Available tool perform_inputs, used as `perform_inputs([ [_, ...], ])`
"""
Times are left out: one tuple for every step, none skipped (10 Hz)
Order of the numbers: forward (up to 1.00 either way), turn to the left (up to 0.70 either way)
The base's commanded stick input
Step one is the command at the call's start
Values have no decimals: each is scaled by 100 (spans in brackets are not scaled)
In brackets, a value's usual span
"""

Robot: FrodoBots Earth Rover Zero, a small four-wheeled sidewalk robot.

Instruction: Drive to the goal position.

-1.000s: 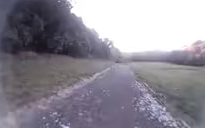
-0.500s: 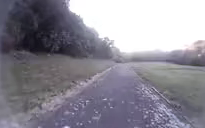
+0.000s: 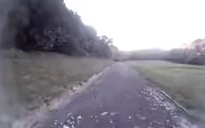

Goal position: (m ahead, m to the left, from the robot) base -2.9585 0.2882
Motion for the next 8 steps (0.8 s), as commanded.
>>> perform_inputs([
  [2,0],
  [0,0],
  [0,0],
  [0,0],
  [0,0],
  [0,-100],
  [0,-100],
  [0,-100],
])
